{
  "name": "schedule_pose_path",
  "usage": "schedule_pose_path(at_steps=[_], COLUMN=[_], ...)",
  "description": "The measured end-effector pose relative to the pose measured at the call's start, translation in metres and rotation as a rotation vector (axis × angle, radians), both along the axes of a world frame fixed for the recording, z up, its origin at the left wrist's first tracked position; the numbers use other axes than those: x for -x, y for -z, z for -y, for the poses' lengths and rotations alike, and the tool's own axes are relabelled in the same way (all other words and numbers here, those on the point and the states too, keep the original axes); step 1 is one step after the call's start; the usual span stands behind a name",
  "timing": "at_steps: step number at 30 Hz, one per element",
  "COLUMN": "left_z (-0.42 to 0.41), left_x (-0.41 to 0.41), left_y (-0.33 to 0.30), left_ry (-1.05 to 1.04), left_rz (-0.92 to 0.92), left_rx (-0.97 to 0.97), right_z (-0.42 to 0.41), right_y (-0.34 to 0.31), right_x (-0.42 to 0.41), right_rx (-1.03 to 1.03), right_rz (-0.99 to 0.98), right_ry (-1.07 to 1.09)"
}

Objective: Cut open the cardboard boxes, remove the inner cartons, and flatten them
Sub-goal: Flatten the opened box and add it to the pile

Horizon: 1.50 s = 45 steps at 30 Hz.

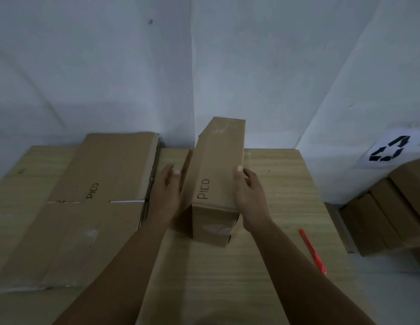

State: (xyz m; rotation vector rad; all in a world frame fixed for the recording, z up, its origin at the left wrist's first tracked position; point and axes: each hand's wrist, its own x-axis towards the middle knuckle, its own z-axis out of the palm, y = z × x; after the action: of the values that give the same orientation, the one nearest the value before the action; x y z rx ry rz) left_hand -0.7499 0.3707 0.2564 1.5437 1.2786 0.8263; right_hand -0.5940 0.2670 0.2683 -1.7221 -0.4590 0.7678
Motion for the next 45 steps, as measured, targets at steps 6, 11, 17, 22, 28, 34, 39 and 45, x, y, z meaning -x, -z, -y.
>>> schedule_pose_path(at_steps=[6,11,17,22,28,34,39,45], left_z=[0.047,0.066,0.054,0.036,0.031,0.047,0.049,0.043], left_x=[-0.029,-0.031,-0.017,0.000,0.013,0.007,0.007,0.002], left_y=[-0.030,-0.018,-0.017,-0.003,0.040,0.074,0.092,0.098], left_ry=[0.294,0.278,0.255,0.087,-0.014,-0.005,0.088,0.106], left_rz=[-0.435,-0.741,-0.738,-0.367,0.082,0.272,0.084,-0.018], left_rx=[-0.532,-0.411,-0.338,-0.147,0.245,0.370,0.287,0.204], right_z=[0.019,0.039,0.049,0.050,0.057,0.065,0.067,0.082], right_y=[0.033,0.094,0.112,0.110,0.102,0.098,0.108,0.115], right_x=[-0.009,-0.003,0.013,0.014,0.000,-0.013,-0.020,-0.034], right_rx=[0.018,0.281,0.302,0.247,0.193,0.285,0.338,0.255], right_rz=[0.070,0.031,-0.126,-0.272,0.012,0.272,0.382,0.313], right_ry=[0.095,-0.102,-0.210,-0.170,-0.016,-0.053,-0.051,-0.063])
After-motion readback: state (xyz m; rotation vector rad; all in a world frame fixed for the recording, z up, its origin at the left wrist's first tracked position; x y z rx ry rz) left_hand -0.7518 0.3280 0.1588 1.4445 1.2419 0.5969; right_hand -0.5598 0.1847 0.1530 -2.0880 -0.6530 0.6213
